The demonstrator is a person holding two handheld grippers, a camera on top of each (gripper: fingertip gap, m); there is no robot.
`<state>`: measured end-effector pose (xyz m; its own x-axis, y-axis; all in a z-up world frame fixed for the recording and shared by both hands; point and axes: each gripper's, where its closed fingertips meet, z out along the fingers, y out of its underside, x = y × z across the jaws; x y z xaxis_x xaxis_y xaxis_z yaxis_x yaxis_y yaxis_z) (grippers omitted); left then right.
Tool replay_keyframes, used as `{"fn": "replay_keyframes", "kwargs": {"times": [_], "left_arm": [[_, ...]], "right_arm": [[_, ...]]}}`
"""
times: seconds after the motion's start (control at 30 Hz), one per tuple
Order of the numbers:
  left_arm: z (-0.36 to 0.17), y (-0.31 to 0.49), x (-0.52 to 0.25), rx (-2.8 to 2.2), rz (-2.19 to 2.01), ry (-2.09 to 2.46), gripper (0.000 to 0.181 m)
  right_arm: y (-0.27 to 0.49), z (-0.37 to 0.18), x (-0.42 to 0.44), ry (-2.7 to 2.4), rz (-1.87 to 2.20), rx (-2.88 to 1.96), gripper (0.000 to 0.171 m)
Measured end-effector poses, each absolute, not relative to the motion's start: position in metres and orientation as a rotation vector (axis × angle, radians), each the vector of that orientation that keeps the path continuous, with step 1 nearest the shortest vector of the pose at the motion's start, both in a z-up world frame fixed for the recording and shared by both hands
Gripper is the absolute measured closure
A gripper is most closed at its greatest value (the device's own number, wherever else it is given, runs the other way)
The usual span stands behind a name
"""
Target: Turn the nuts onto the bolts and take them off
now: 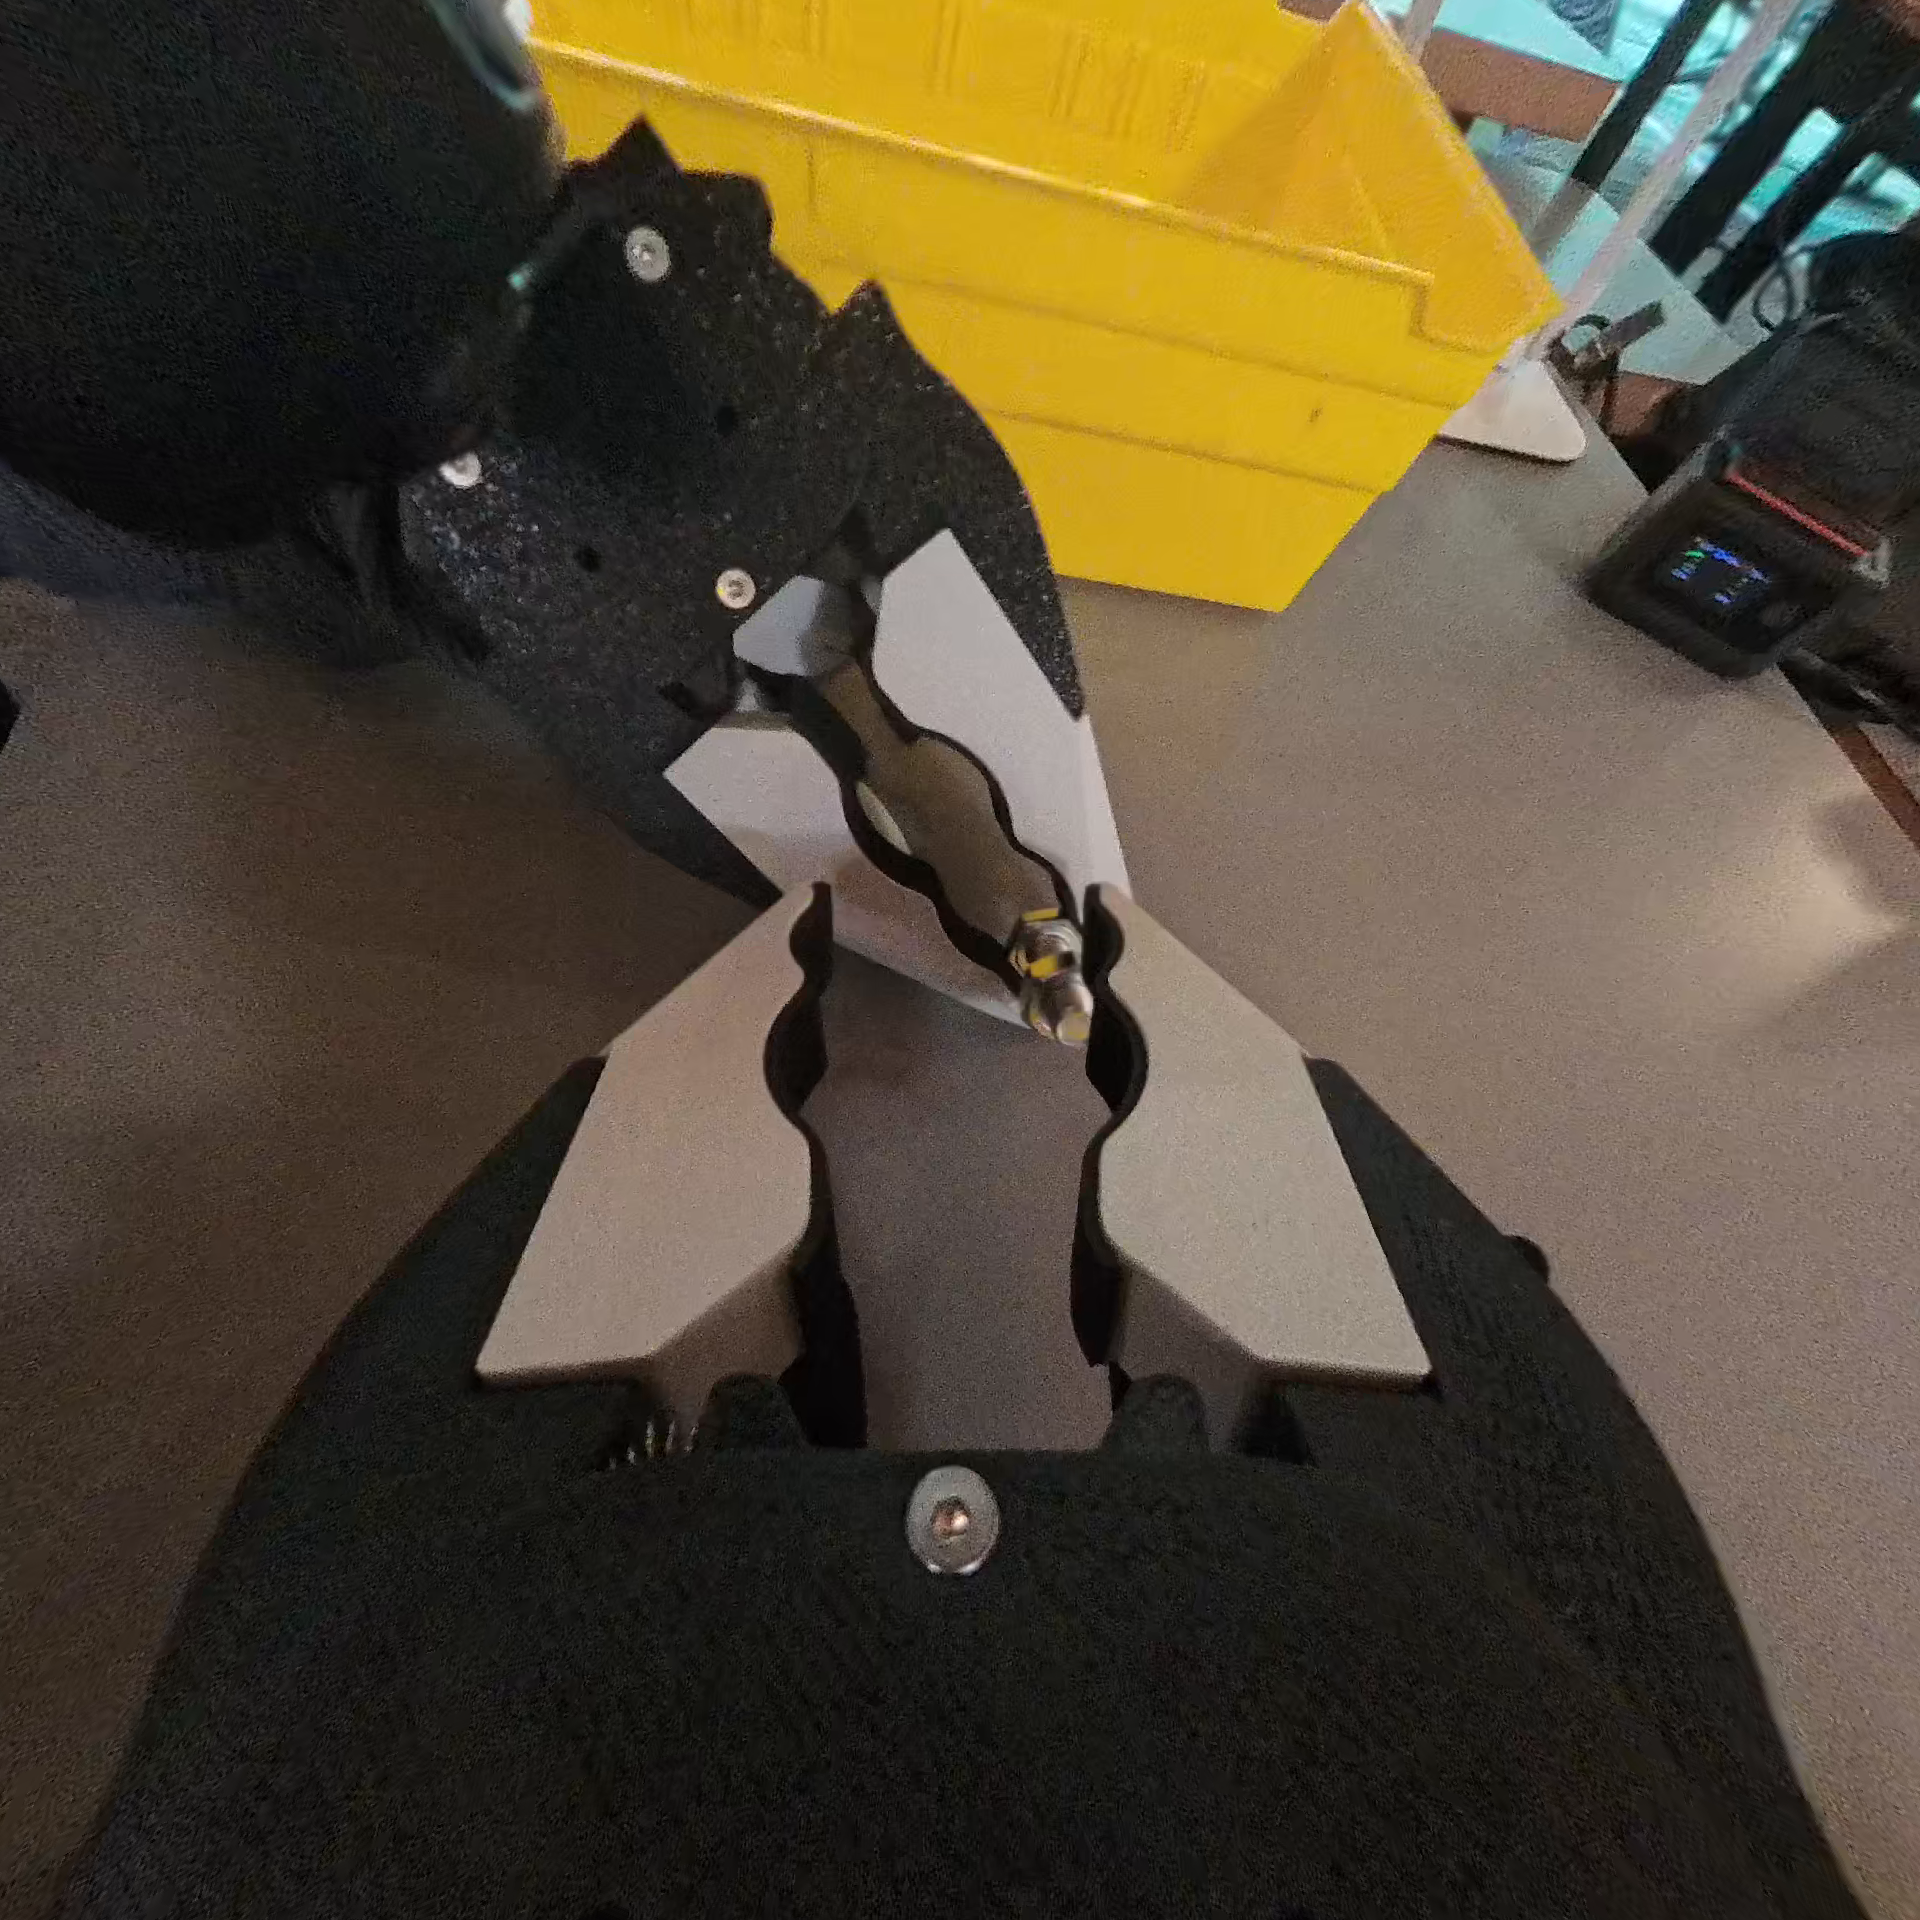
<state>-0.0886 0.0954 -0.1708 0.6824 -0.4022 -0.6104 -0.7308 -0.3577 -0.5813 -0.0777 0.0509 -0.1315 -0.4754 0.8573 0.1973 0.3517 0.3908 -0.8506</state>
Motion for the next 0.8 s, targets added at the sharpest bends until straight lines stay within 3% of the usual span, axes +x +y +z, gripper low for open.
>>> {"fn": "replay_keyframes", "kwargs": {"times": [0.2,0.33,0.47,0.67,0.8], "left_arm": [[-0.171,0.095,-0.088,-1.990,0.461,0.878,0.164],[-0.171,0.095,-0.088,-1.990,0.461,0.879,0.164],[-0.171,0.095,-0.088,-1.991,0.459,0.876,0.165],[-0.171,0.095,-0.088,-1.991,0.466,0.880,0.165],[-0.171,0.095,-0.089,-1.998,0.457,0.867,0.165]], "right_arm": [[0.078,-0.160,-0.066,-2.059,0.971,-1.349,0.123],[0.064,-0.151,-0.075,-2.056,0.994,-1.232,0.118],[0.053,-0.122,-0.082,-1.951,1.072,-1.062,0.126],[0.083,-0.165,-0.064,-2.074,0.886,-1.375,0.126],[0.068,-0.160,-0.076,-2.084,0.888,-1.229,0.119]]}}
